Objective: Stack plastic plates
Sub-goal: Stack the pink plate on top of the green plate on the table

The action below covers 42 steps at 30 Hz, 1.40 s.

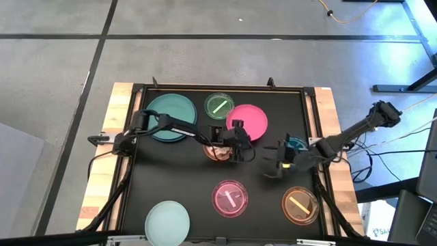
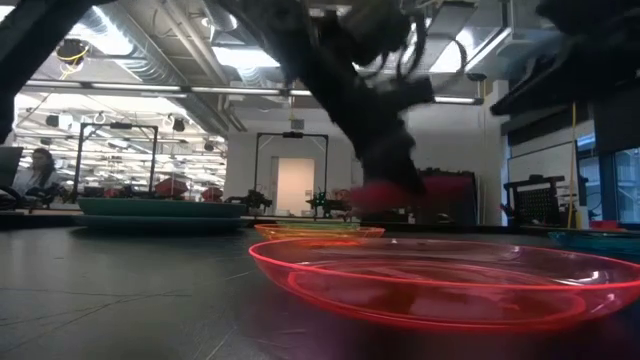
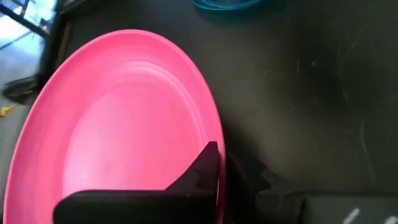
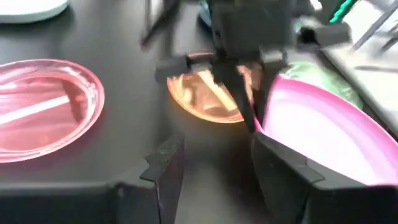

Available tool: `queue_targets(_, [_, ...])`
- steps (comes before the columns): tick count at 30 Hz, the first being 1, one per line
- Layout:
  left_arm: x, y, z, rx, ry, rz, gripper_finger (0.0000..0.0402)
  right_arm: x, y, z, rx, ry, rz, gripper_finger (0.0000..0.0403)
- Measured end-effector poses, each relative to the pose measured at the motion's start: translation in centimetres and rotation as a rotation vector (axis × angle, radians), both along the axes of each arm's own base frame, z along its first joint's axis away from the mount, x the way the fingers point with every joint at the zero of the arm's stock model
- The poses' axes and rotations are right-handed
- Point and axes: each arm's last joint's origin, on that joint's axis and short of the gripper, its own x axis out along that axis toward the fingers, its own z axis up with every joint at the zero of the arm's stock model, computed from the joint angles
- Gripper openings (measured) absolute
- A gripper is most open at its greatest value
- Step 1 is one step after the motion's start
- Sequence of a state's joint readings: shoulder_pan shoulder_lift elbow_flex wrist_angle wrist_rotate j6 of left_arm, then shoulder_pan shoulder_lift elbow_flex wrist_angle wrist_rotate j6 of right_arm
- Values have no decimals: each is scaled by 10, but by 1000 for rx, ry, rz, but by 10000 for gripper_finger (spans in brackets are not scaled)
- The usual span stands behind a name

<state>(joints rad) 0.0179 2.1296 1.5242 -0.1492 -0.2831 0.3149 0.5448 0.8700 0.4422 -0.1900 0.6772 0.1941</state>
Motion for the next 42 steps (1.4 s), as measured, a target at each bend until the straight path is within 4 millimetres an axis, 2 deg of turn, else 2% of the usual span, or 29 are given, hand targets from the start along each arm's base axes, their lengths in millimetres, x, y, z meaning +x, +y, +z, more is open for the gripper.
queue_targets(3, [-8,-5,21,17,-1,13,11,-9,2,6,-6,-46,9,184])
queue_targets(9, [-37,-11,68,13,9,106,12,-18,-3,-14,-18,-30,-46,184])
queue_targets(13, [-72,-9,83,-7,54,209,12,-20,-6,-25,-39,-46,-102,184])
queue_targets(17, [-117,-8,89,-64,57,321,12,-20,-6,-25,-10,-68,-117,184])
queue_targets(22, [-172,-7,77,-156,78,461,12,-20,-6,-24,1,-77,-121,184])
queue_targets(27, [-209,-6,58,-207,129,575,12,-19,-5,-24,11,-89,-121,184])
queue_targets(36, [-239,-5,11,-188,260,646,12,-18,-5,-25,0,-82,-119,184])
queue_targets(42, [-244,1,3,-199,282,679,27,-18,-5,-25,0,-82,-120,184])
